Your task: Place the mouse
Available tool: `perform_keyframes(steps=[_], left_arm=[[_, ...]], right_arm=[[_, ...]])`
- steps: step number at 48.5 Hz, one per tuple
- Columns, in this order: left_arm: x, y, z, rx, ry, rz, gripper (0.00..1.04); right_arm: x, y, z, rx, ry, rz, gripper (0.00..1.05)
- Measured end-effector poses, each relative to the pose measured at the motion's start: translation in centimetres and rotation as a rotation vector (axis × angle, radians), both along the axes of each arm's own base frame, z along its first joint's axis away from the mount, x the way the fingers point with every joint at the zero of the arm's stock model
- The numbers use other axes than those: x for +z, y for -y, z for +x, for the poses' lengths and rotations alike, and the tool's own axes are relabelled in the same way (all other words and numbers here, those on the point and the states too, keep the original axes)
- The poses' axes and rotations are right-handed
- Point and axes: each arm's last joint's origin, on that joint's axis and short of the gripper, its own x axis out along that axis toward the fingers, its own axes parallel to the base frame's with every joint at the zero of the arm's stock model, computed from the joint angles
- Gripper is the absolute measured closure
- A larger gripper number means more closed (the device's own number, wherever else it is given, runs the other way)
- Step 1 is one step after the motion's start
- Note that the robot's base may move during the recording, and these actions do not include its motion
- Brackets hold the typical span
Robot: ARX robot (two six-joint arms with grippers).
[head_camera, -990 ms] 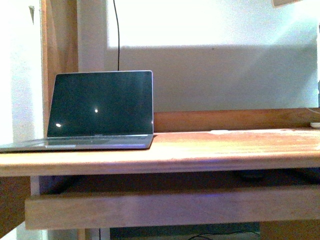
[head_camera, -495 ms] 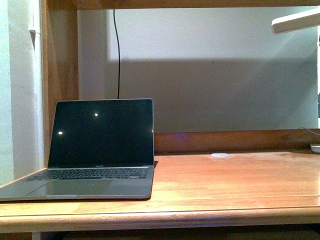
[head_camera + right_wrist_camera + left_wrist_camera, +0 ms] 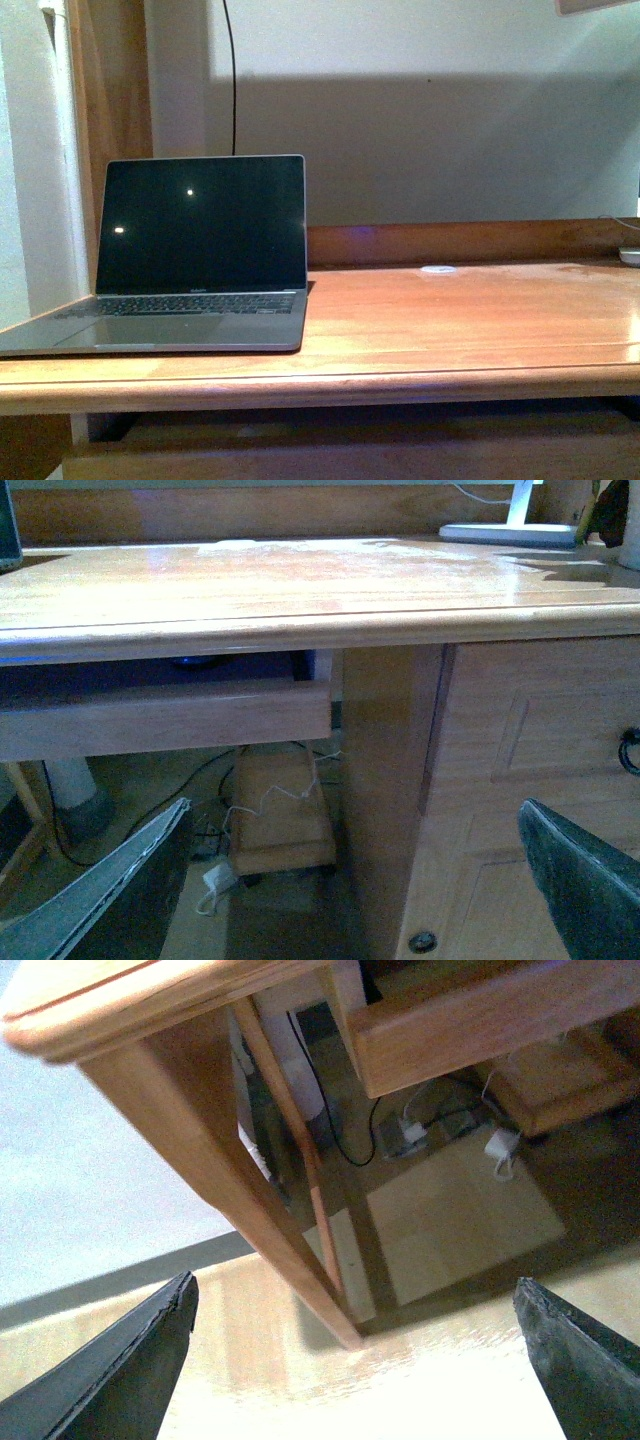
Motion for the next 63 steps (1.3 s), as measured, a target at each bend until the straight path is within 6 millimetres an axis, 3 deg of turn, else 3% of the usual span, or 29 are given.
perform_keyframes(steps=[8, 19, 29, 46, 63], left_arm=[[-1.1, 0.7, 3.5, -0.172, 0.032, 0.331, 0.08], [-3.4, 1.5, 6.4, -0.37, 0.102, 0.685, 0.08], [-4.3, 2.1, 8.8, -0.51, 0.232, 0.907, 0.08], [-5.2, 3.1, 12.6, -0.593, 0.342, 0.946, 0.08], [-6.5, 4.7, 14.5, -0.656, 0.328, 0.884, 0.08]], right_arm=[[0.0, 0.0, 0.0, 0.0, 0.0, 0.0, 0.07], [0.0, 0.0, 0.0, 0.0, 0.0, 0.0, 0.07], [0.0, 0.0, 0.0, 0.0, 0.0, 0.0, 0.07], [0.0, 0.0, 0.0, 0.0, 0.0, 0.0, 0.07], [0.0, 0.0, 0.0, 0.0, 0.0, 0.0, 0.07]])
